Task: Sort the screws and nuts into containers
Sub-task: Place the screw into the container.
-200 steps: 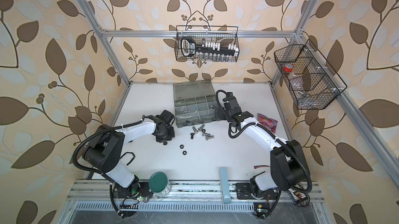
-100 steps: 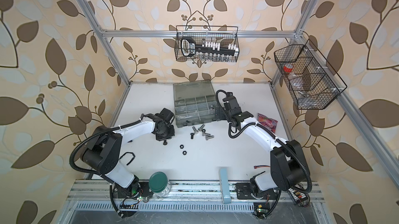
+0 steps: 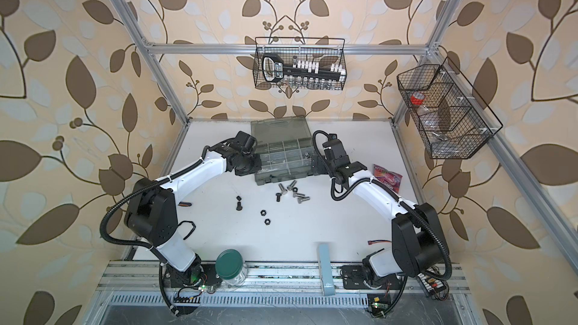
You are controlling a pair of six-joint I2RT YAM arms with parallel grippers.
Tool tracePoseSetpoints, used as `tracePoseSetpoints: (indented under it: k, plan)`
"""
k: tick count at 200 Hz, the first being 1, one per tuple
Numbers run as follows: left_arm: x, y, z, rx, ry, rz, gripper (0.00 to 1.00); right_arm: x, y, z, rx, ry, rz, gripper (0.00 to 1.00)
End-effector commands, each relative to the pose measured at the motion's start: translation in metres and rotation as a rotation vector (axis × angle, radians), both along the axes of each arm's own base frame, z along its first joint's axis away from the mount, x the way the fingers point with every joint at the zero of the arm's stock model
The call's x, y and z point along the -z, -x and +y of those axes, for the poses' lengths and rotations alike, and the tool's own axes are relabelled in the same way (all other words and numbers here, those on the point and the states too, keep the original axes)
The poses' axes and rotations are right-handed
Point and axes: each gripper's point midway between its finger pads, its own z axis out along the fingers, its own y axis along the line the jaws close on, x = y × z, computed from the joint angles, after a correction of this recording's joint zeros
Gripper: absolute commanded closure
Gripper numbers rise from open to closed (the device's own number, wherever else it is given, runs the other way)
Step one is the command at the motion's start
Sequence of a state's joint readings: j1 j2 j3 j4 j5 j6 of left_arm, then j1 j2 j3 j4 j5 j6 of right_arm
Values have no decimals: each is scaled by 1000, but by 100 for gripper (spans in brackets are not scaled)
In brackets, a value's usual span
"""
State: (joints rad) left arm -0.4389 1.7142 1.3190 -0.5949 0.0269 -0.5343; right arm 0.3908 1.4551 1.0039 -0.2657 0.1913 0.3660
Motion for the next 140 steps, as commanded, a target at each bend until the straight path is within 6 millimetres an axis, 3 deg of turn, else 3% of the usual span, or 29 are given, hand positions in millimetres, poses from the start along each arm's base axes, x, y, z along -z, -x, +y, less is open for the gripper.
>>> tracePoseSetpoints:
  k: [1, 72, 112, 132, 140]
  plan:
    - [2, -3, -9, 51, -2, 22, 100, -1, 2, -2, 2, 12, -6, 0]
    - [28, -9, -23, 84, -3, 79, 97, -1, 1, -1, 0, 12, -4, 0]
    - [39, -6, -20, 82, -21, 100, 79, 1, 0, 0, -4, 10, 3, 0]
    - [40, -4, -21, 85, -17, 102, 64, 1, 0, 1, -6, 9, 3, 0]
    - [39, -4, -21, 87, -15, 100, 64, 1, 0, 1, -6, 9, 3, 0]
